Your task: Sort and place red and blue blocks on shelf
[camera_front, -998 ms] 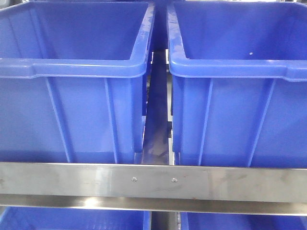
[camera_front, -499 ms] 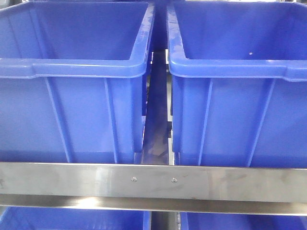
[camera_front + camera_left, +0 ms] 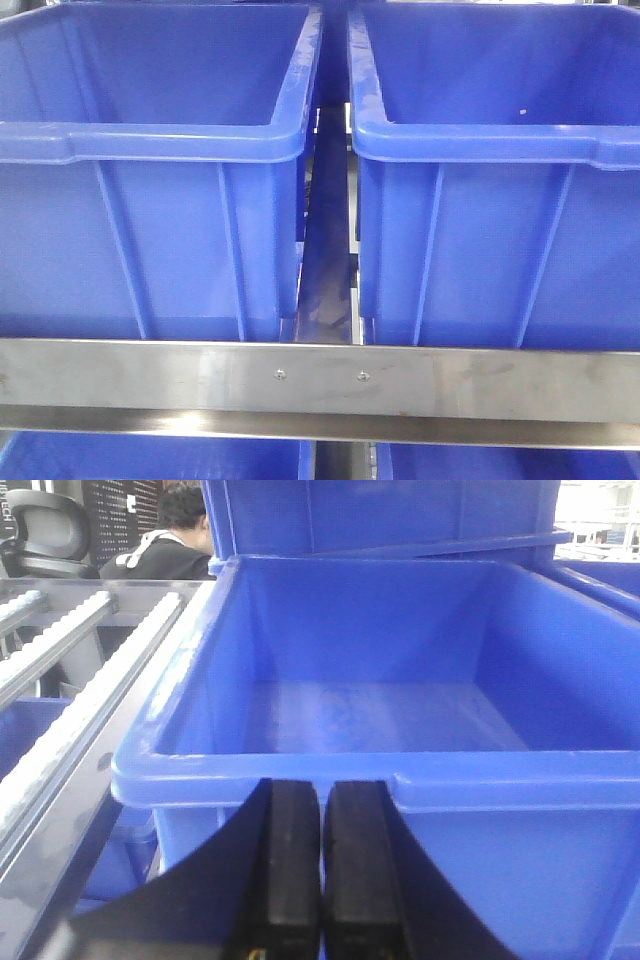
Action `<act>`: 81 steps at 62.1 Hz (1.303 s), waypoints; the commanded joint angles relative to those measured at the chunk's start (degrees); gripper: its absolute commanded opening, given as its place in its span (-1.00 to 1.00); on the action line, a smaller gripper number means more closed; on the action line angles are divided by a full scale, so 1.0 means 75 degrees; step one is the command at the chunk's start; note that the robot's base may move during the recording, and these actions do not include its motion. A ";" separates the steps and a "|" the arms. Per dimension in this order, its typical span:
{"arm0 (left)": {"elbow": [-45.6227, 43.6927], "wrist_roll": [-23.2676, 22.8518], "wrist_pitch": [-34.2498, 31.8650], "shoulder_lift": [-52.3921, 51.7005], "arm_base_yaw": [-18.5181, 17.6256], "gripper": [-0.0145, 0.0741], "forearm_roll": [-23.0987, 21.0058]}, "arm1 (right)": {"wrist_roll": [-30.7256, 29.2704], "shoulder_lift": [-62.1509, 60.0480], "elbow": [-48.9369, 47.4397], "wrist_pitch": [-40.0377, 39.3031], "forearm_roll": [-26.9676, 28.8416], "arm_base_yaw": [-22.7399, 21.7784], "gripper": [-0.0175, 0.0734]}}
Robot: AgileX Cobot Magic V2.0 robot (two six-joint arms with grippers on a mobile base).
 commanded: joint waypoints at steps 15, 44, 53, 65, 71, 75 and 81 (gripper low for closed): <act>0.0185 -0.0040 -0.0491 -0.0154 -0.0055 -0.39 -0.0094 | -0.0007 -0.0161 -0.0155 -0.0726 -0.0087 -0.0032 -0.49; 0.0185 -0.0040 -0.0491 -0.0154 -0.0055 -0.39 -0.0094 | -0.0007 -0.0161 -0.0155 -0.0726 -0.0087 -0.0032 -0.49; 0.0185 -0.0040 -0.0491 -0.0154 -0.0055 -0.39 -0.0094 | -0.0007 -0.0161 -0.0155 -0.0726 -0.0087 -0.0032 -0.49; 0.0185 -0.0040 -0.0491 -0.0154 -0.0055 -0.39 -0.0094 | -0.0007 -0.0161 -0.0155 -0.0726 -0.0087 -0.0032 -0.49; 0.0185 -0.0040 -0.0491 -0.0154 -0.0055 -0.39 -0.0094 | -0.0007 -0.0161 -0.0155 -0.0726 -0.0087 -0.0032 -0.49; 0.0185 -0.0040 -0.0491 -0.0154 -0.0055 -0.39 -0.0094 | -0.0007 -0.0161 -0.0155 -0.0726 -0.0087 -0.0032 -0.49; 0.0185 -0.0040 -0.0491 -0.0154 -0.0055 -0.39 -0.0094 | -0.0007 -0.0161 -0.0155 -0.0726 -0.0087 -0.0032 -0.49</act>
